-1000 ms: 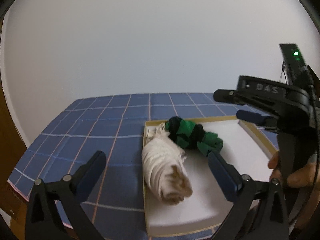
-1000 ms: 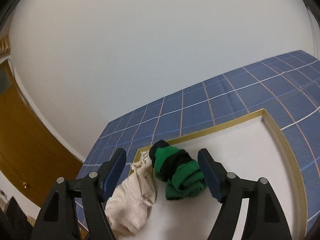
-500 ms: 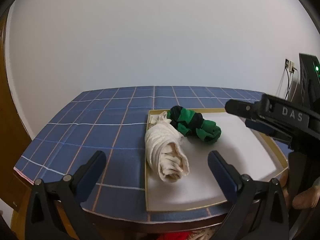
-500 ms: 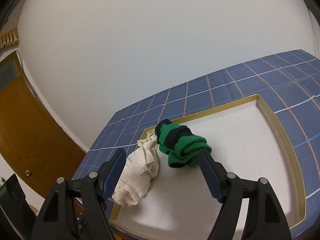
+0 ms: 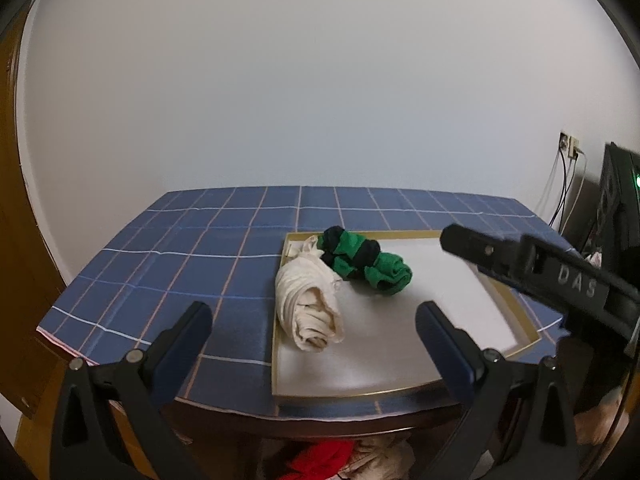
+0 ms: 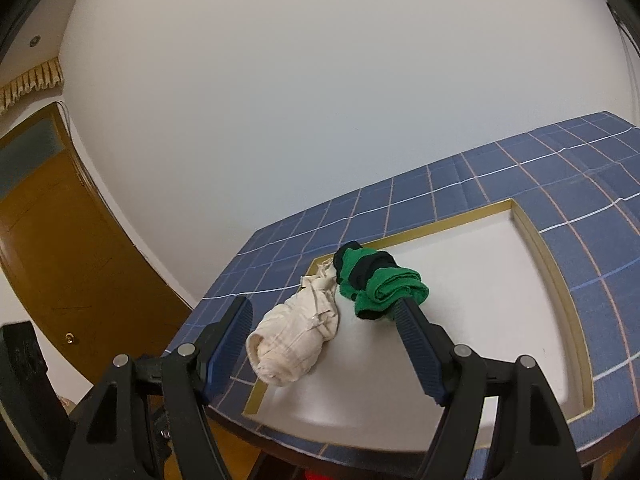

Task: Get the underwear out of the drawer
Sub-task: 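Lower both items into the tray and open both grippers, then move both open grippers back down into the open drawer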

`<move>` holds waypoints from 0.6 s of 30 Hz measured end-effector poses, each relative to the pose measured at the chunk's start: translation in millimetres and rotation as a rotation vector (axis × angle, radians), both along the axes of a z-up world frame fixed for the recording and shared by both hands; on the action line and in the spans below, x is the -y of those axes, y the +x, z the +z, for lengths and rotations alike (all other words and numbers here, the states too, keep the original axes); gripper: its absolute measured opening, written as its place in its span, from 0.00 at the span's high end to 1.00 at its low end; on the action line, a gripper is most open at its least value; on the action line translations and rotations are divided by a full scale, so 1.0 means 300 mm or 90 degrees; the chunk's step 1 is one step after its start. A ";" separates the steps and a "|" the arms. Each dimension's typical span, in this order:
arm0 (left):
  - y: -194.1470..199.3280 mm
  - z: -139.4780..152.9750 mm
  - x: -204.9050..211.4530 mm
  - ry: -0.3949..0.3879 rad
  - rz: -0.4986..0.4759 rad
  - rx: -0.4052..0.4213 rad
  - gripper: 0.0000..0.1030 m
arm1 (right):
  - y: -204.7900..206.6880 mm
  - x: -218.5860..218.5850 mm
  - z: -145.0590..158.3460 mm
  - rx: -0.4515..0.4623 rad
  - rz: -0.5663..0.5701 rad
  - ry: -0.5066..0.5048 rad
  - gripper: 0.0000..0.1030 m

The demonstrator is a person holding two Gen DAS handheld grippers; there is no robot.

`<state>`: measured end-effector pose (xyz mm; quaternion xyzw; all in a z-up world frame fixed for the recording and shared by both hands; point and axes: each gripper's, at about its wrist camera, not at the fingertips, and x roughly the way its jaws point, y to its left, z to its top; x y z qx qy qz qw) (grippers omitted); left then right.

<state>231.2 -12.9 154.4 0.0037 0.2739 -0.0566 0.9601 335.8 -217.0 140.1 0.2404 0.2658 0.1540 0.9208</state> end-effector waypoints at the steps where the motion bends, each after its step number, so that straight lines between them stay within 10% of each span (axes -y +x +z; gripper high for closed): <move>1: -0.007 0.005 0.004 -0.001 0.000 0.000 0.00 | -0.013 -0.001 0.002 0.004 0.001 -0.003 0.26; 18: -0.105 0.028 0.052 -0.020 -0.037 0.007 0.00 | -0.158 0.046 0.013 0.005 -0.018 -0.019 0.26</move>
